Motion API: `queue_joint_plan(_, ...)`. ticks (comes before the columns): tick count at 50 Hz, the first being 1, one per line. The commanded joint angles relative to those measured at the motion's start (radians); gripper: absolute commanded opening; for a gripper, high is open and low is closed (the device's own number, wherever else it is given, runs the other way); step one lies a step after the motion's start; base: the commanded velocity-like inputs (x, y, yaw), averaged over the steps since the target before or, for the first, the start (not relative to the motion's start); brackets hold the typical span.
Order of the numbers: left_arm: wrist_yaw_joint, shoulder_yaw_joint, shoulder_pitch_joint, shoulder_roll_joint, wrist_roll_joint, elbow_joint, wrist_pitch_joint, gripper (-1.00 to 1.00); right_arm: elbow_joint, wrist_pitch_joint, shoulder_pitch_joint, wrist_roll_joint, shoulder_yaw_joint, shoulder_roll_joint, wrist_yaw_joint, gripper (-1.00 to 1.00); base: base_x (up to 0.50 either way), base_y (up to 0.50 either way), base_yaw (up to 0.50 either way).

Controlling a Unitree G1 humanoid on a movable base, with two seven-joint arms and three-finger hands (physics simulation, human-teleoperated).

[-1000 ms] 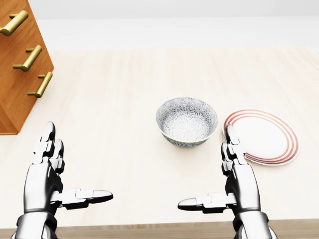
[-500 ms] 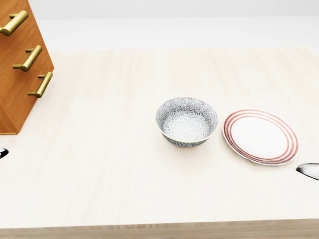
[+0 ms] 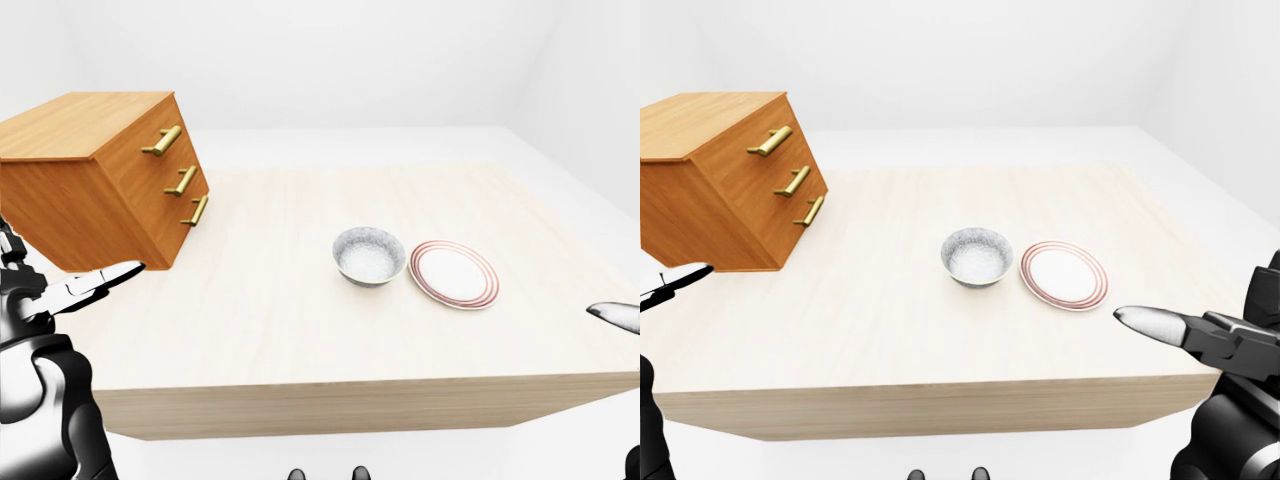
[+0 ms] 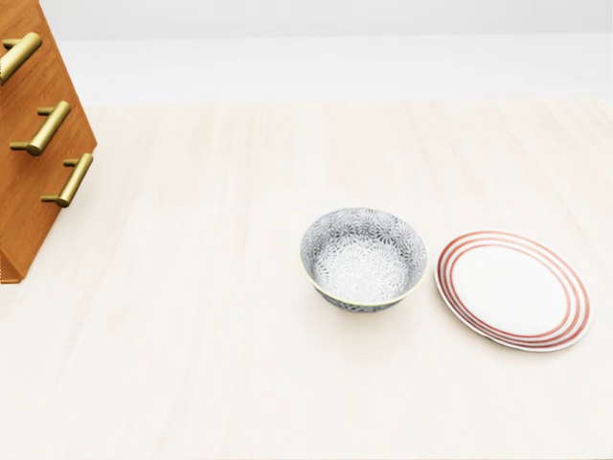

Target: Put the bowl on top of the cabinet.

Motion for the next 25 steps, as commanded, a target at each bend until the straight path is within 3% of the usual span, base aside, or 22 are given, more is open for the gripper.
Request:
queue_joint_plan(1, 0.022, -0.010, -0.002, -0.002, -0.006, 0.025, 0.000, 1.00, 0.002, 0.000, -0.001, 0.007, 0.008, 0.004, -0.004, 1.00, 0.50, 0.00, 0.00)
queue_joint_plan(25, 0.025, -0.007, -0.005, 0.001, -0.027, 0.013, 0.000, 1.00, 0.005, 0.000, 0.002, 0.012, -0.005, 0.002, 0.002, 1.00, 0.48, 0.00, 0.00)
